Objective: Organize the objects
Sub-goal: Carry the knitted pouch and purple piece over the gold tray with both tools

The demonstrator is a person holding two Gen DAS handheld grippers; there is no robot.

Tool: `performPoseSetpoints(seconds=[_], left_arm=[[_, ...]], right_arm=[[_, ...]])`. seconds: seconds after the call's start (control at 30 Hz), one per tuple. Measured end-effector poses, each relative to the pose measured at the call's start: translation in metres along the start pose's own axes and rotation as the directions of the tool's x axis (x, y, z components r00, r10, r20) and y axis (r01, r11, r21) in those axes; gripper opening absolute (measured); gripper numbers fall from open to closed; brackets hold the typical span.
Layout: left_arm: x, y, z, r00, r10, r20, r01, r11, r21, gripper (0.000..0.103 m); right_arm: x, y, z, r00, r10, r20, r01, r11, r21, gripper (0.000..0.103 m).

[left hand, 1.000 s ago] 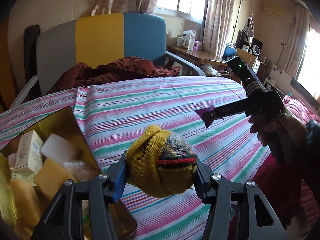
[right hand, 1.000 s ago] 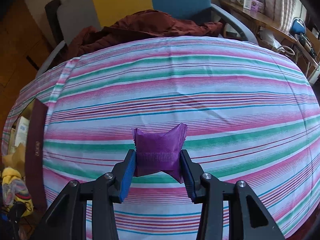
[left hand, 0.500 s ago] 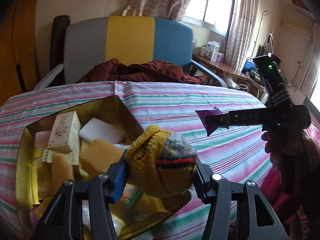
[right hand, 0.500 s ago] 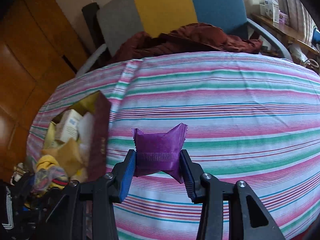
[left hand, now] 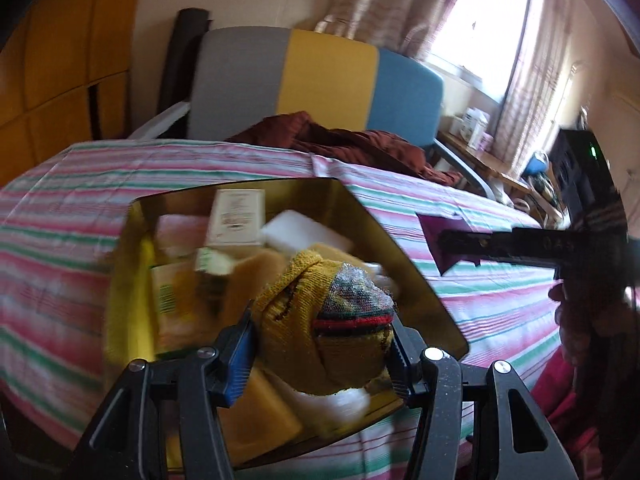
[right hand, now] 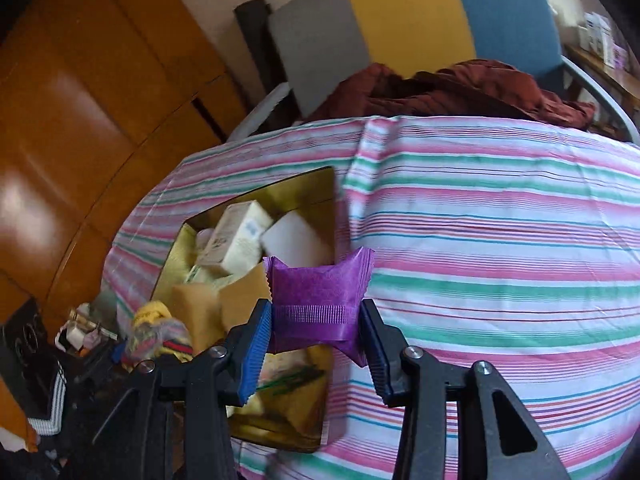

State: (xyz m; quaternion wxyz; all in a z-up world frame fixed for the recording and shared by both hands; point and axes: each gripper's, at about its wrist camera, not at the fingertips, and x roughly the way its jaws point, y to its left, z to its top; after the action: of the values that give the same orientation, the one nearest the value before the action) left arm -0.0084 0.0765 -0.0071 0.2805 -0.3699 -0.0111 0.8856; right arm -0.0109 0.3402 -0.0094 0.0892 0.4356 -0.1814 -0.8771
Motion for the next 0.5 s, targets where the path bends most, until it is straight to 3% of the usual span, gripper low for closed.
performPoseSetpoints(seconds=[0.2,0.5], left_arm=[[-0.016,0.030,-0.006,1.000,-0.015,0.010,0.016,0.997,-0.072,0.057],[-0.004,0.013,-0.002,0.998,-0.062,-0.007,0.062,0.997,-0.039,0.057]], right_arm=[[0.018,0.019,0.000,0.999,0.021,-0.031,-0.022,0.999,-0.045,0.044],[0.042,0.041,0.028,0.999,0.017,-0.035,-0.020,0.995,-0.097,0.044]])
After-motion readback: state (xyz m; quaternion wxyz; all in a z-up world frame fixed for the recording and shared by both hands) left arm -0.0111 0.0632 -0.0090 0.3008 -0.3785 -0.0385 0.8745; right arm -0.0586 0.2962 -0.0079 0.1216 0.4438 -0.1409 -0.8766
